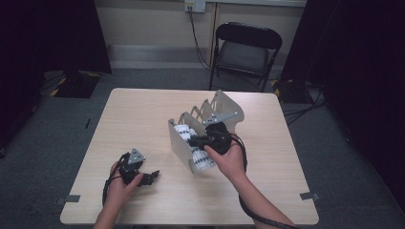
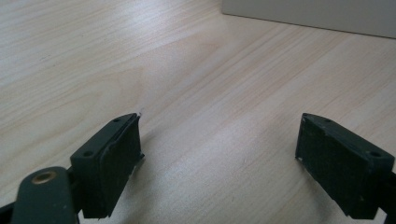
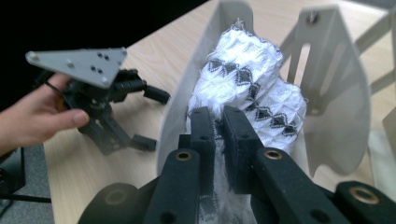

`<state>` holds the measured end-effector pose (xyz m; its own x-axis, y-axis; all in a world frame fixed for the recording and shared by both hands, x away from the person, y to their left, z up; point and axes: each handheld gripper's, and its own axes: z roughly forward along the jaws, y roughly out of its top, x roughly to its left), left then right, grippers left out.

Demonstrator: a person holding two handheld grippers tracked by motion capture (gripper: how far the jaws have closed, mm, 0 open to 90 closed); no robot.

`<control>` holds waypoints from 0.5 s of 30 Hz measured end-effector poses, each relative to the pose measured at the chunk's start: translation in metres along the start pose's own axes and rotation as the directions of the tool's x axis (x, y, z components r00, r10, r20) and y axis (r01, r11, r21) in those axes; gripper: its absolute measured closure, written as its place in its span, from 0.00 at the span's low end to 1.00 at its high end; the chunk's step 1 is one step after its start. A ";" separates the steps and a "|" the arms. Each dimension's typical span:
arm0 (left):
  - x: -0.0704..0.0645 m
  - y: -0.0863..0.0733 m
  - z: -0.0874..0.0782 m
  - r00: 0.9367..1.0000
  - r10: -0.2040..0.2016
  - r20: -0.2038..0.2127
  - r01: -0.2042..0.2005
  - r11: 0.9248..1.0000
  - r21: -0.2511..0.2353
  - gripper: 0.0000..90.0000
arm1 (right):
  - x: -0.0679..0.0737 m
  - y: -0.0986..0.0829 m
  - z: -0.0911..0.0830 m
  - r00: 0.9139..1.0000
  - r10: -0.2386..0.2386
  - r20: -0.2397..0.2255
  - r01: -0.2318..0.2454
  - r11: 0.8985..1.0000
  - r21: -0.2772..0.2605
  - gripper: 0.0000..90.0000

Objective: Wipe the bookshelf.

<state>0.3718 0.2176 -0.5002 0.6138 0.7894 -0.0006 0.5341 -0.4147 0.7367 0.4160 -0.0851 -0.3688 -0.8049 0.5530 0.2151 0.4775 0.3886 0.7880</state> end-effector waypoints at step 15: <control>0.000 0.000 0.000 1.000 0.000 0.000 0.000 1.000 0.000 0.16 | -0.013 -0.064 0.040 0.998 0.055 0.004 -0.055 0.996 0.063 0.93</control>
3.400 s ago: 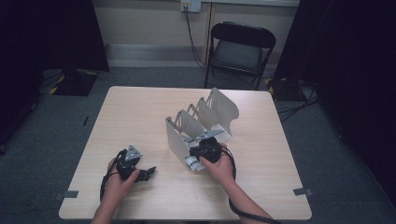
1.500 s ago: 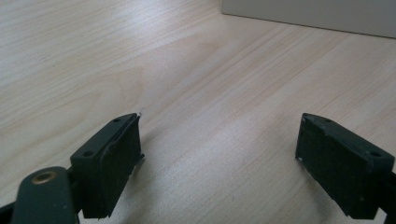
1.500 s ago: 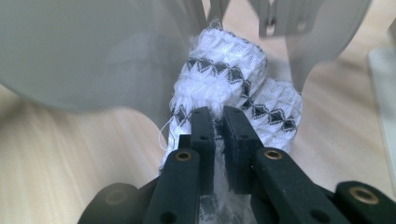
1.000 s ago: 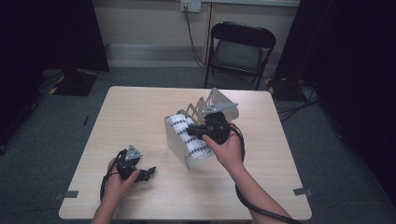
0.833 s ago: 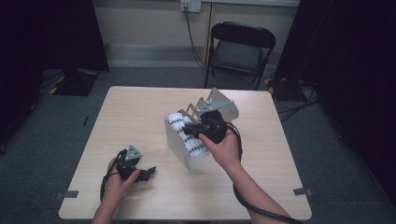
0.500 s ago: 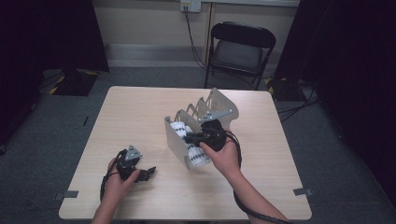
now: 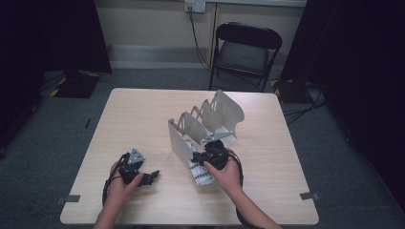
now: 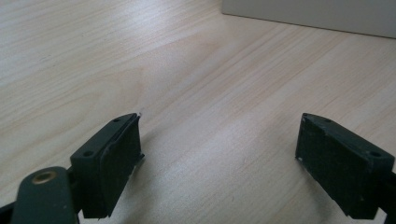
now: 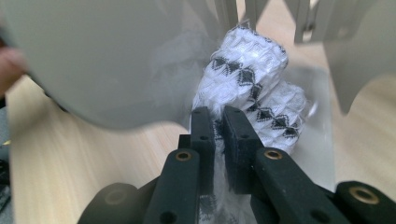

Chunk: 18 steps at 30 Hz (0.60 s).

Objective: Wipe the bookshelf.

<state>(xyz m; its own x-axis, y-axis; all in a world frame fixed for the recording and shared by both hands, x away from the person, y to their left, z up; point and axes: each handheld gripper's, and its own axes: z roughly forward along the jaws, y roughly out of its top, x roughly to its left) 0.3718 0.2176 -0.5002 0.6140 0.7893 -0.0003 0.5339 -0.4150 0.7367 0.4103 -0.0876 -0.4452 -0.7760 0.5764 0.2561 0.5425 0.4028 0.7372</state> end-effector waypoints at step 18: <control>0.000 0.000 0.000 1.000 0.000 0.000 0.000 1.000 -0.001 0.16 | -0.007 -0.022 0.009 0.999 0.012 0.038 -0.013 0.999 0.032 0.92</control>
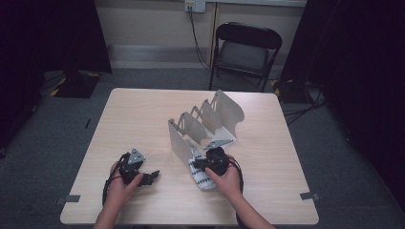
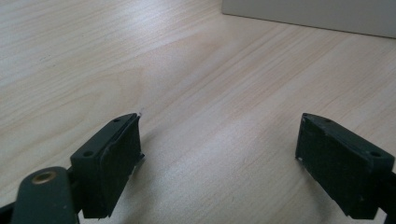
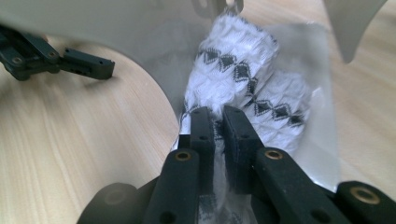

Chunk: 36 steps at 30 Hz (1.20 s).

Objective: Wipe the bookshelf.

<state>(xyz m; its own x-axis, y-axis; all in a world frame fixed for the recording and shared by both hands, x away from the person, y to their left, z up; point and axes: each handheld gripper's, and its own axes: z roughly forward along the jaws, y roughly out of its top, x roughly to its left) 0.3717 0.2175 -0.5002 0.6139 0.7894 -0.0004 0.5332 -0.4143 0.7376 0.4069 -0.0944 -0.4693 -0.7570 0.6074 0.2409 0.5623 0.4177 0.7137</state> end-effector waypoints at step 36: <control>-0.001 0.000 0.000 1.000 -0.006 -0.003 0.006 1.000 -0.001 0.16 | 0.049 0.111 -0.073 0.991 -0.129 0.024 0.131 0.981 -0.142 0.93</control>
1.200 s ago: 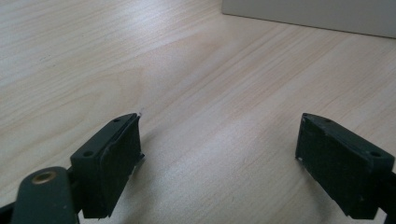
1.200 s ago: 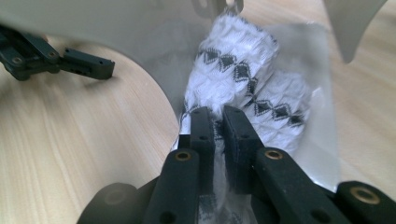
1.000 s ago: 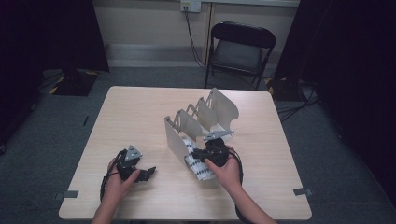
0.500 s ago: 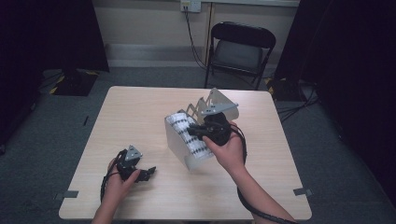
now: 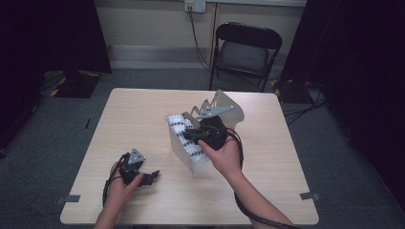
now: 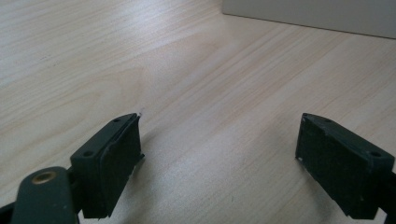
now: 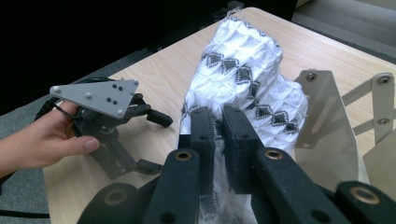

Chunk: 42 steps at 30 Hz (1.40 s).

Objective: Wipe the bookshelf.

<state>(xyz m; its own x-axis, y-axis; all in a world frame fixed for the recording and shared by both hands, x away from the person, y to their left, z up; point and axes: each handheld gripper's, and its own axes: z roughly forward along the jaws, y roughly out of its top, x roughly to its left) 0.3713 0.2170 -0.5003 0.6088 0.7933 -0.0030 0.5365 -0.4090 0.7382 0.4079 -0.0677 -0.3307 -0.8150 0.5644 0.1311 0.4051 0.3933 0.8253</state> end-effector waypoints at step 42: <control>0.000 0.000 0.000 1.000 0.004 0.000 -0.004 1.000 0.002 0.16 | -0.031 -0.122 0.073 0.999 0.053 0.001 -0.052 0.982 0.179 0.88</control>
<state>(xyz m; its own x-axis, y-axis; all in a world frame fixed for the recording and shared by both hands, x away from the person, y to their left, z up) 0.3715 0.2172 -0.5002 0.6111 0.7916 0.0003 0.5353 -0.4135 0.7366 0.4143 -0.0798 -0.4753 -0.7921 0.5849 0.1743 0.5149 0.4871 0.7055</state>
